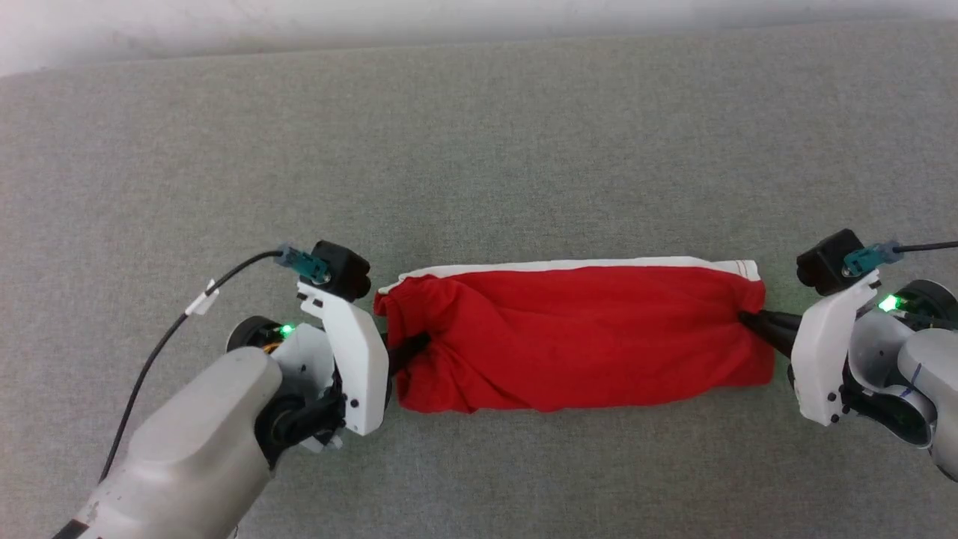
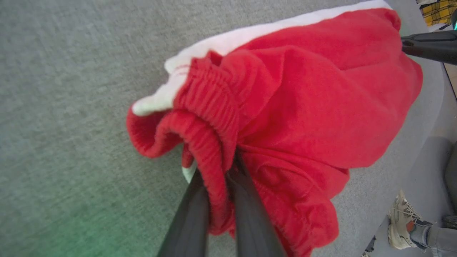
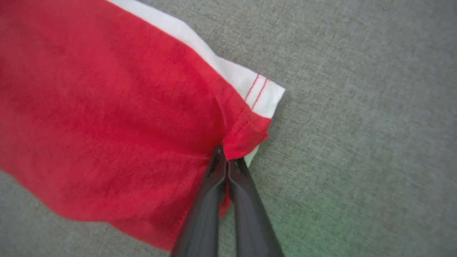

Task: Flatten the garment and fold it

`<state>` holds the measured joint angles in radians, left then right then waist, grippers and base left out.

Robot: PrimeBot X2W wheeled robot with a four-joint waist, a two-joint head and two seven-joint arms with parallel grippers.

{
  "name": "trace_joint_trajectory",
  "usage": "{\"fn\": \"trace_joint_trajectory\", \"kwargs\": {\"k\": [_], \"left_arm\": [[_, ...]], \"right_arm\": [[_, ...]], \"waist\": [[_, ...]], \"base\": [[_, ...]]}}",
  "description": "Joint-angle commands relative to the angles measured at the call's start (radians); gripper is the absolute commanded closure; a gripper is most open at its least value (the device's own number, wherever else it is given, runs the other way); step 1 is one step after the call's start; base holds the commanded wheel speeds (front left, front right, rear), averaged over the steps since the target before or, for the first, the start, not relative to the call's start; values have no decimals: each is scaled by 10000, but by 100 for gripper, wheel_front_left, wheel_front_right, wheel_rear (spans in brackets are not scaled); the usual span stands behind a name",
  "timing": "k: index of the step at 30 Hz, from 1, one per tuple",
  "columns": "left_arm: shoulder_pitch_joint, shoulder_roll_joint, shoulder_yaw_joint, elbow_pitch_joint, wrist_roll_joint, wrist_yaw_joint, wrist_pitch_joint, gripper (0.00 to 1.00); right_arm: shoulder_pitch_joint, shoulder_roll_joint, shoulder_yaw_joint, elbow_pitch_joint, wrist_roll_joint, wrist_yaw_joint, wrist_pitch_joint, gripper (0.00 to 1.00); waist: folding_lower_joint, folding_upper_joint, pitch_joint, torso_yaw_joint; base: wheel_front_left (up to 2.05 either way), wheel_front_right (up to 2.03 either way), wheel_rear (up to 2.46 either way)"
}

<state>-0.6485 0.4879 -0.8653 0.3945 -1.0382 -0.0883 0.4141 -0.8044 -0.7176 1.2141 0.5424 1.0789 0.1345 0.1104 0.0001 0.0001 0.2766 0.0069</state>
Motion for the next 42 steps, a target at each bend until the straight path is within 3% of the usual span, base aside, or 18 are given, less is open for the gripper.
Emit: {"fn": "trace_joint_trajectory", "kwargs": {"k": [1,2,3,6,9,13,17,22,26,29,35,38,42], "left_arm": [[126,29,-159,341,239,2,-158,0],[126,63,-159,352,374,-32,-423,0],[147,100,-109,315,482,-51,-748,0],[327,297,111,7,760,13,-1713,0],[633,624,406,-563,1011,351,-2594,0],[1034,1214,738,-1572,1570,1067,-3598,0],[1329,1586,1199,-2552,2393,2203,-4900,0],[1942,1325,2012,-3345,3197,3861,-6519,0],[2667,808,2828,-3854,4333,5169,-6745,0],[3426,138,3875,-4492,5406,5743,-6753,0],[4953,-1109,5340,-5176,7180,5951,-6756,0],[5401,-1684,5878,-5431,7830,5729,-6757,0],[5790,-2192,6154,-5364,8565,5089,-6757,0]], "right_arm": [[160,209,127,206,-15,-38,-38,67],[128,206,100,194,-3,-38,-142,4],[82,161,101,142,-33,-38,-232,0],[-84,-169,81,-169,-155,-38,-444,0],[-303,-686,3,-720,-265,-38,-419,0],[-586,-1462,-241,-1528,-403,-38,41,0],[-743,-2013,-523,-2198,-482,-38,763,0],[-765,-2157,-801,-2269,-781,-38,1939,0],[-499,-1950,-1046,-2061,-595,-38,2740,0],[-242,-1784,-1200,-1858,-374,-38,3247,0],[389,-1251,-1615,-1111,119,-38,3609,0],[740,-847,-1781,-669,304,-38,3603,0],[1111,-313,-1886,-223,444,-38,3517,0]], "waist": [[-1,-1,-122,19],[-1,-1,-206,10],[-1,-1,-300,0],[-1,-1,-622,16],[-1,-1,-885,63],[-1,-1,-1088,224],[-1,-1,-1136,432],[-1,-1,-1074,694],[-1,-1,-976,882],[-1,-1,-879,1016],[-1,-1,-715,1258],[-1,-1,-636,1366],[-1,-1,-526,1472]], "base": [[0,0,0],[0,0,0],[0,0,0],[0,0,0],[0,0,0],[0,0,0],[0,0,0],[0,0,0],[0,0,0],[0,0,0],[0,0,0],[0,0,0],[0,0,0]]}}
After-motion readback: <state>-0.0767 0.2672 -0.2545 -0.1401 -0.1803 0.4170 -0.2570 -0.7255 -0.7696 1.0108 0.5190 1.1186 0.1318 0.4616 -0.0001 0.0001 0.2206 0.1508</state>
